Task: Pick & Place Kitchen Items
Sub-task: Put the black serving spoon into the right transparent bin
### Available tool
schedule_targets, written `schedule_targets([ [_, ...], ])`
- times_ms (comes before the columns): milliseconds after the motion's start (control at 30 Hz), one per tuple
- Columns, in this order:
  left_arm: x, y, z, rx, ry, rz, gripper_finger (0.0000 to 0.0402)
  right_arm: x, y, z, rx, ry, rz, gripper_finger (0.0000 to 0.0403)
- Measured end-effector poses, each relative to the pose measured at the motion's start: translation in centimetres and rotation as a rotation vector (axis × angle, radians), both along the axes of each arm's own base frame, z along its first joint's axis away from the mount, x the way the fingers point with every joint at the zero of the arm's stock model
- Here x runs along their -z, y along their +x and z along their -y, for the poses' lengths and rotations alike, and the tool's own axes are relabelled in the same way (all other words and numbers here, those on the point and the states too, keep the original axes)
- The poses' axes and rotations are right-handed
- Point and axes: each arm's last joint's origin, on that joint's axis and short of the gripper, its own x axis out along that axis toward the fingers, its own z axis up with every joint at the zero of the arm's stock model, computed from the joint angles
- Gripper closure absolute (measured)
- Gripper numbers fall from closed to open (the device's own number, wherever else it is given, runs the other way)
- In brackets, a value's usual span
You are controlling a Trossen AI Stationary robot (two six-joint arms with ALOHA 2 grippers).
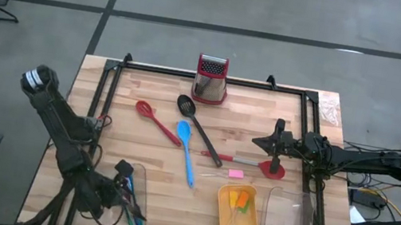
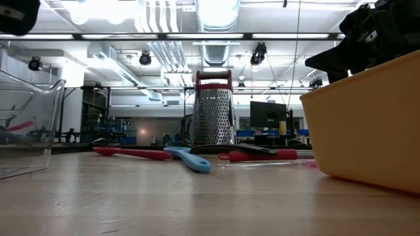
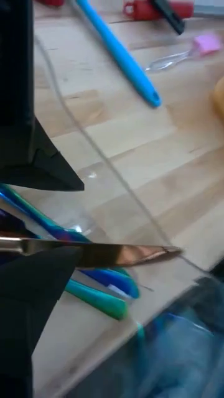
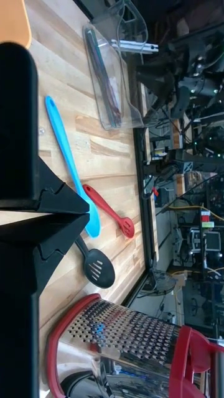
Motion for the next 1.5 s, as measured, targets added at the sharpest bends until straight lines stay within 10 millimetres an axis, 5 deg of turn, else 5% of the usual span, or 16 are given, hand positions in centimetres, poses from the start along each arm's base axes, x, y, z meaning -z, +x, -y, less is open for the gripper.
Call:
schedule_targets([
  [433,-1.4,0.9,0.2,-0.151,-0.047,0.286,0.0243,0.0,0.0,0.0,-0.001,0.0,0.0,0.0394],
  [900,-2.8,2.1,-0.8,-0.5,0.004,0.57,0.0243,0.0,0.0,0.0,0.0,0.0,0.0,0.0394],
  [1500,-4.0,4.4,-4.6,-0.671,0.061,0.616,0.0243,0.0,0.0,0.0,0.0,0.0,-0.001,0.0394],
])
